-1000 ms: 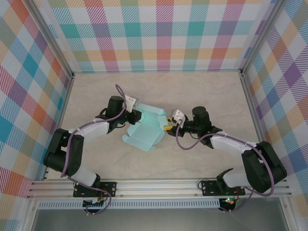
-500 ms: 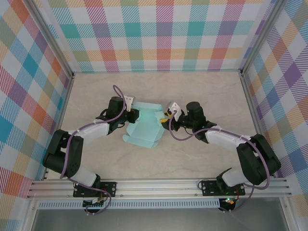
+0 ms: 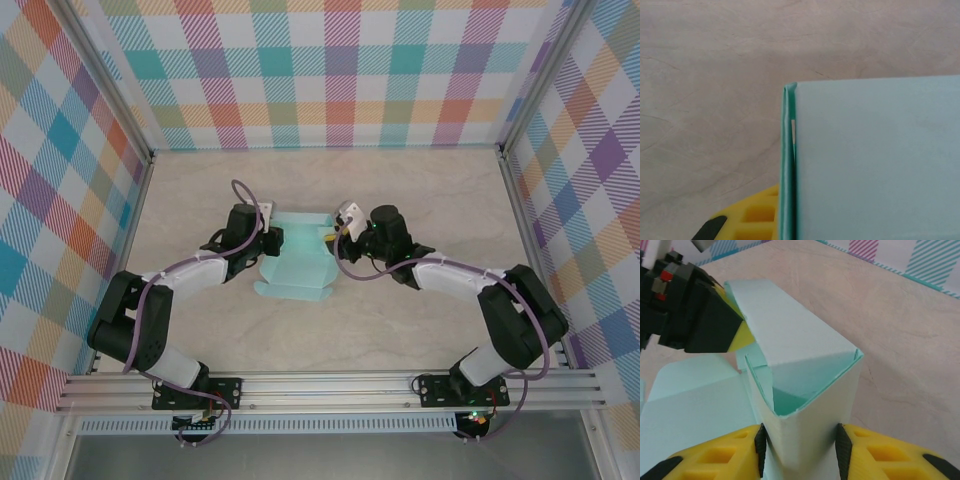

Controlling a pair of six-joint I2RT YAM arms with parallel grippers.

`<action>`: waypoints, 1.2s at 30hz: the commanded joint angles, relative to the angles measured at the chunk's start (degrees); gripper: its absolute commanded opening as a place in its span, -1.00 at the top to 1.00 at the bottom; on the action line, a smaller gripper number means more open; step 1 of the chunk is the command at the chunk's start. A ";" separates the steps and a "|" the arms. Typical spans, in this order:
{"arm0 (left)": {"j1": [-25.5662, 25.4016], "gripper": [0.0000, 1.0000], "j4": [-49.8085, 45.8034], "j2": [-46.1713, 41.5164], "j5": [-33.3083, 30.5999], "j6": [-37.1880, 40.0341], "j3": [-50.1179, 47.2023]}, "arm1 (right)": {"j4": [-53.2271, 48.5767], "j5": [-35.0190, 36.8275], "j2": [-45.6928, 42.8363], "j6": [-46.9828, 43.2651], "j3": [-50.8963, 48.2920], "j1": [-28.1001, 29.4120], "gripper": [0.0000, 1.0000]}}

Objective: Fold the paper box

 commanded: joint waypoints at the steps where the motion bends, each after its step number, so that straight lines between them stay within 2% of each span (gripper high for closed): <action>1: -2.67 0.79 1.13 -1.24 0.13 -2.64 -0.37 | 2.83 7.42 2.69 3.64 2.41 2.53 0.15; 4: -3.74 0.79 0.93 -1.81 -1.64 -4.21 -0.68 | 4.00 13.86 4.96 4.64 3.59 4.35 0.18; 9: -5.97 0.79 0.71 -3.50 -5.64 -7.08 -1.45 | 6.09 22.42 7.58 6.04 4.67 6.11 0.38; 17: -9.41 0.75 1.44 -4.17 -7.38 -10.47 -2.14 | 7.34 25.98 10.70 6.39 6.05 6.20 0.51; 20: -11.12 0.60 1.32 -4.01 -8.21 -12.29 -1.96 | 6.83 28.75 11.84 5.73 6.80 6.29 0.56; 23: -11.98 0.30 1.01 -4.73 -9.10 -14.45 -2.37 | 5.89 30.34 12.64 5.54 7.20 5.99 0.59; 28: -12.09 -0.36 1.67 -11.09 -10.70 -16.63 -5.78 | 3.48 26.92 12.40 5.86 6.74 3.20 0.75; 31: -12.08 -0.95 2.17 -17.04 -11.36 -18.08 -8.55 | -0.38 21.67 11.87 4.11 7.71 -0.22 0.79; 34: -11.65 -1.00 2.03 -23.69 -11.29 -19.33 -10.90 | -5.20 15.90 11.69 -1.59 9.73 -3.22 0.82; 36: -11.22 -1.00 0.75 -28.74 -13.95 -20.14 -12.48 | -9.00 10.12 11.35 -6.53 11.31 -5.27 0.82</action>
